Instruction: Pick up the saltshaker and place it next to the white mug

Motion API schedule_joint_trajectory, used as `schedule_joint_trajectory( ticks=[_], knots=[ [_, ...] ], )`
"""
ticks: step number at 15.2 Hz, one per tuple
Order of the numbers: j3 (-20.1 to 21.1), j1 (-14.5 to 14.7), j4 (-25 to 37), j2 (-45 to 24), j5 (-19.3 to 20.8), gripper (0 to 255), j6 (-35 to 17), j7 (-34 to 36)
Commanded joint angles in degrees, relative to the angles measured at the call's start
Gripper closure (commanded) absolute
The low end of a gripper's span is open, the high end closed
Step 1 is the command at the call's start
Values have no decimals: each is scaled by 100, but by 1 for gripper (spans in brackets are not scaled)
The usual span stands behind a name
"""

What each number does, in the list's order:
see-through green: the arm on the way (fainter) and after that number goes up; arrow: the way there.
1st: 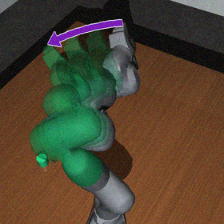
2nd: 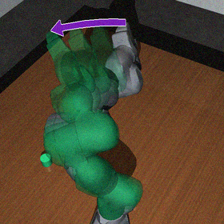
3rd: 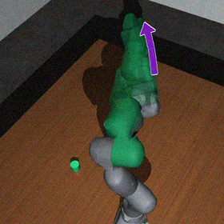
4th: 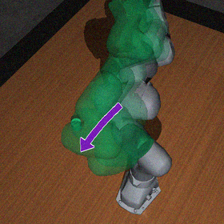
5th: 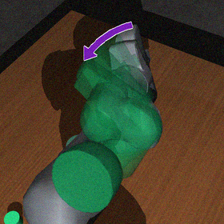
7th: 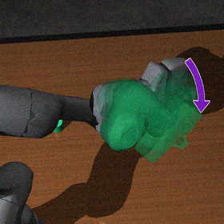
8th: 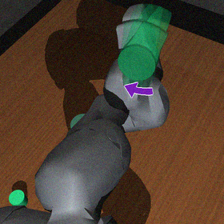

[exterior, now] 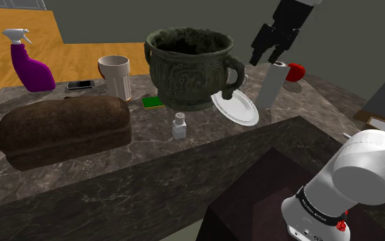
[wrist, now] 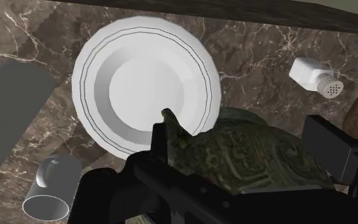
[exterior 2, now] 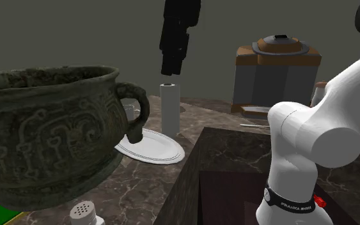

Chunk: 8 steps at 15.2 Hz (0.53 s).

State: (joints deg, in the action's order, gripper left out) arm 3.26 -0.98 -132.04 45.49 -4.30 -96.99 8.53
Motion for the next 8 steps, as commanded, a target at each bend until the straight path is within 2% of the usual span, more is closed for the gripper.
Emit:
schedule_joint_trajectory(
  ticks=[1, 8],
  knots=[
    [0, 0, 0, 0, 0, 0, 0, 0],
    [882, 159, -757, -168, -284, 0, -1194, 830]
  ],
)
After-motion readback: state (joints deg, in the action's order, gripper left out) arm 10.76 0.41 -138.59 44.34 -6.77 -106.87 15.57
